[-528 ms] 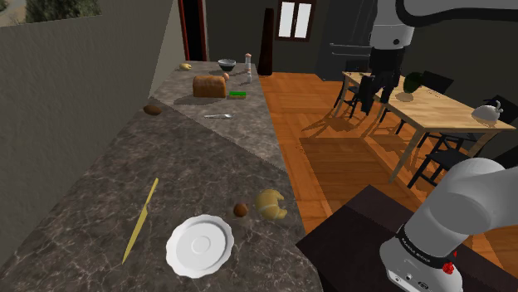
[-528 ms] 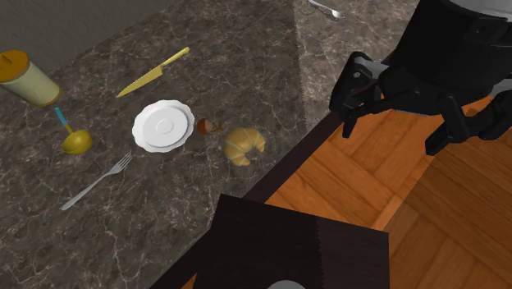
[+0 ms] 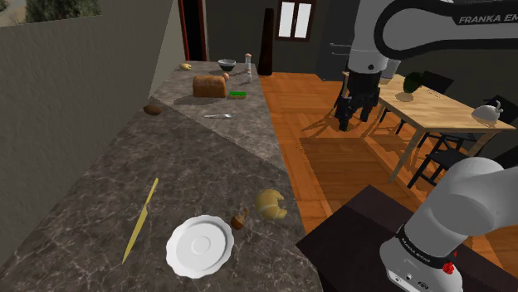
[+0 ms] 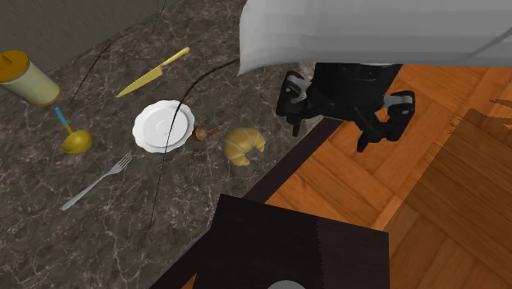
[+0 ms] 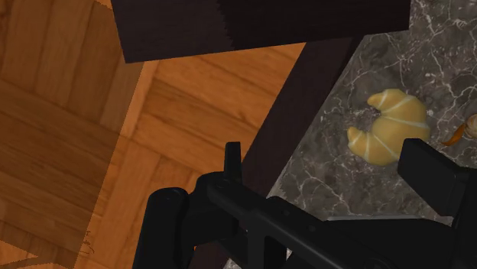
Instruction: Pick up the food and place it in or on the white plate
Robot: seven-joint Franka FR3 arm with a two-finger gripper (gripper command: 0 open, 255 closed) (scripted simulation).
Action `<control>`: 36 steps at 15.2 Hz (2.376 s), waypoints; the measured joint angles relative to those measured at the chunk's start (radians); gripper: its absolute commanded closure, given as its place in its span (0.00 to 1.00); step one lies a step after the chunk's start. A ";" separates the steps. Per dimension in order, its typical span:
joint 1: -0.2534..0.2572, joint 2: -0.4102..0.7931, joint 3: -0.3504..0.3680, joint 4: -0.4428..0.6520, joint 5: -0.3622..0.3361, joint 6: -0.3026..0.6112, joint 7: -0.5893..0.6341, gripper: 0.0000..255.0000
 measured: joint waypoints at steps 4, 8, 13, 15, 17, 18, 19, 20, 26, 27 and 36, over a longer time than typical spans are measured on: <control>0.022 0.030 0.063 -0.064 0.046 0.117 0.076 0.00; 0.045 0.099 0.139 -0.108 0.091 0.254 0.164 0.00; 0.062 0.217 0.239 -0.120 0.123 0.415 0.277 0.00; 0.065 0.278 0.285 -0.120 0.127 0.488 0.331 0.00; 0.057 0.350 0.324 -0.101 0.114 0.552 0.380 0.00; 0.054 0.385 0.346 -0.099 0.106 0.590 0.408 0.00; 0.048 0.425 0.367 -0.085 0.092 0.621 0.439 0.00; 0.045 0.459 0.387 -0.077 0.078 0.651 0.470 0.00; 0.017 0.702 0.487 0.008 -0.104 0.804 0.708 0.00; 0.016 0.748 0.493 0.041 -0.149 0.810 0.752 0.00; 0.126 1.068 0.431 0.225 -0.481 0.883 1.071 0.00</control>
